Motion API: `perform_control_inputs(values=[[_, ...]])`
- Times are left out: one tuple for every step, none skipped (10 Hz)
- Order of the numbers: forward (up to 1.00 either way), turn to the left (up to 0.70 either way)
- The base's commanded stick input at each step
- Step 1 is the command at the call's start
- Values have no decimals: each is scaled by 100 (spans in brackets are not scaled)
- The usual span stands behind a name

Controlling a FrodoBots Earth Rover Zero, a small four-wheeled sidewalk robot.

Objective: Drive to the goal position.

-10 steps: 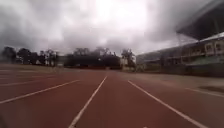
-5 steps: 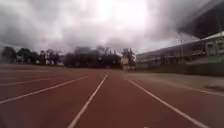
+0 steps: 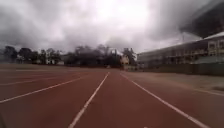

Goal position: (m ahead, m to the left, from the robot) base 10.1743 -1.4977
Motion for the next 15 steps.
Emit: perform_control_inputs(values=[[67,0],[67,0],[67,0],[67,0],[67,0],[67,0],[67,0],[67,0],[67,0],[67,0],[67,0],[67,0],[67,0],[67,0],[67,0]])
